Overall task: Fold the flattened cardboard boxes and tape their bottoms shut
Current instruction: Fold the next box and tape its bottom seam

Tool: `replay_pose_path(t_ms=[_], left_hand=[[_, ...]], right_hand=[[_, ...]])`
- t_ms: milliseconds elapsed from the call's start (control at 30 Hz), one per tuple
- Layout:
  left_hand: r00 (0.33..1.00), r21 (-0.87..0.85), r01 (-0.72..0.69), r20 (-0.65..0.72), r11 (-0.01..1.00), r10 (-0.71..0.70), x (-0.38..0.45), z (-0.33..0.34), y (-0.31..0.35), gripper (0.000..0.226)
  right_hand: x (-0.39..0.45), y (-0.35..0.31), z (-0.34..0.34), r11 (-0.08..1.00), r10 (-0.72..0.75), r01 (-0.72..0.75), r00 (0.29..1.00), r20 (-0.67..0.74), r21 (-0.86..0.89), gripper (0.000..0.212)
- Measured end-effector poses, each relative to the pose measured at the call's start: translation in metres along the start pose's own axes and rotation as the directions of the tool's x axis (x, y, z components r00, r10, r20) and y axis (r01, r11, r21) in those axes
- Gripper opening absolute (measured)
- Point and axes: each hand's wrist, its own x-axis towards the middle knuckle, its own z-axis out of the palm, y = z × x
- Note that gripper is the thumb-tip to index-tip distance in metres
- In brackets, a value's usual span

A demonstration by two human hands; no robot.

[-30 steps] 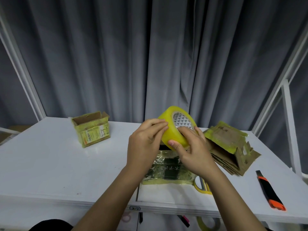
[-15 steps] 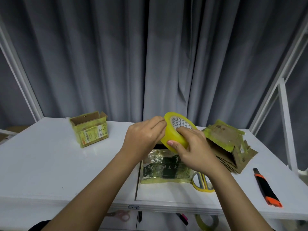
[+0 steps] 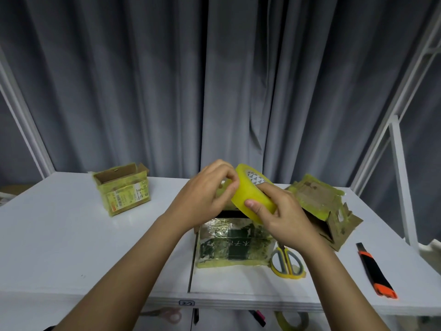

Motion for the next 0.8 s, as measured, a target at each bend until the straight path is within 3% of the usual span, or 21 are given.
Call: replay_pose_path(t_ms=[167,300,433,500,600,700,800], left_hand=[[1.000,-0.084,0.001,-0.005,0.996,-0.001,0.004,-0.001,0.001,0.009],[0.999,0.144,0.026,-0.048,0.989,-0.019,0.010,0.003,0.013,0.003],[0.998,0.278,0.068,-0.007,0.958,-0.069,0.014,0.009,0.018,0.014],[0.982,0.152,0.186,-0.005,0.971,-0.188,0.017,0.013,0.016,0.012],[0.917,-0.143,0.393,0.139,0.909,-0.374,0.029,0.014,0.008,0.007],[0.920,-0.246,0.384,0.188,0.890,-0.344,0.043,0.012,0.001,0.019],[0.945,-0.232,0.326,0.095,0.916,-0.313,0.058,0.014,0.002,0.019]], right_hand=[[0.000,0.001,-0.004,0.997,-0.023,0.027,0.998,0.054,-0.072,0.050],[0.002,-0.002,-0.002,0.985,0.030,-0.020,0.998,0.055,-0.171,0.048],[0.015,0.003,-0.006,0.984,0.150,-0.151,0.989,-0.014,-0.091,0.052],[0.023,0.005,-0.009,0.979,0.199,-0.200,0.979,-0.040,-0.021,0.046],[0.027,0.008,-0.010,0.976,0.216,-0.217,0.972,-0.090,-0.005,0.043],[0.027,0.013,-0.011,0.966,0.241,-0.227,0.965,-0.104,0.127,0.041],[0.028,0.012,-0.014,0.916,0.311,-0.279,0.948,-0.072,0.288,0.045]])
